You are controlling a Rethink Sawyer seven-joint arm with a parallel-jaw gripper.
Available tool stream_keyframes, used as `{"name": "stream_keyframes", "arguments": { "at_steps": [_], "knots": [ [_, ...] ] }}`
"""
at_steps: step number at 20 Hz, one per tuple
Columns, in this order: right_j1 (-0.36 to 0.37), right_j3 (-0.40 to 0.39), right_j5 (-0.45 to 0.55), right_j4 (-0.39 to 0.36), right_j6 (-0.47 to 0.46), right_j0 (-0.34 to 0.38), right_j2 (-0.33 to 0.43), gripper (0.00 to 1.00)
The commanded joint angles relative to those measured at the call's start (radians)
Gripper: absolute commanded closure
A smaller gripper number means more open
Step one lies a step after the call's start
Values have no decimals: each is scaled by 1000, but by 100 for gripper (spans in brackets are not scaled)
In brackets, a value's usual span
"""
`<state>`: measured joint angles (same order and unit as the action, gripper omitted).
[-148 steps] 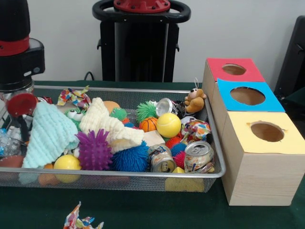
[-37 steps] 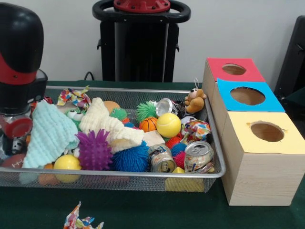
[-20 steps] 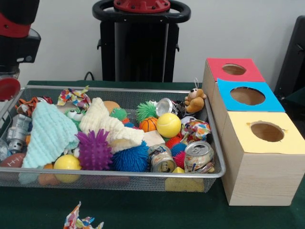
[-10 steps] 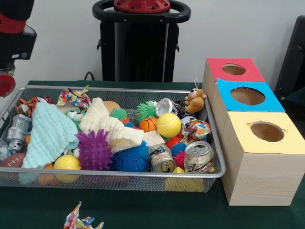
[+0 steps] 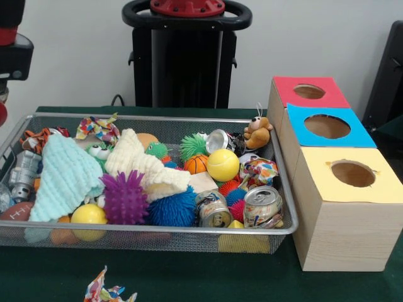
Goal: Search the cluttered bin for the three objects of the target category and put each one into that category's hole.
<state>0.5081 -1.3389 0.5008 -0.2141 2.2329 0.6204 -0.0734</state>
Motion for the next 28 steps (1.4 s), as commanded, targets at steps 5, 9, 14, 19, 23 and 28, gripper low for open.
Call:
{"name": "stream_keyframes", "arguments": {
  "at_steps": [5, 9, 14, 19, 23, 28],
  "knots": [
    [-43, -139, 68, 78, -54, 89, 222, 0],
    [-45, -141, 96, 85, -47, 94, 231, 0],
    [-47, -145, 103, 87, -36, 95, 235, 0],
    [-51, -151, 88, 80, -33, 99, 243, 0],
    [-54, -156, 76, 73, -30, 98, 247, 0],
    [-77, -152, 36, 52, -37, 102, 256, 0]
  ]
}}
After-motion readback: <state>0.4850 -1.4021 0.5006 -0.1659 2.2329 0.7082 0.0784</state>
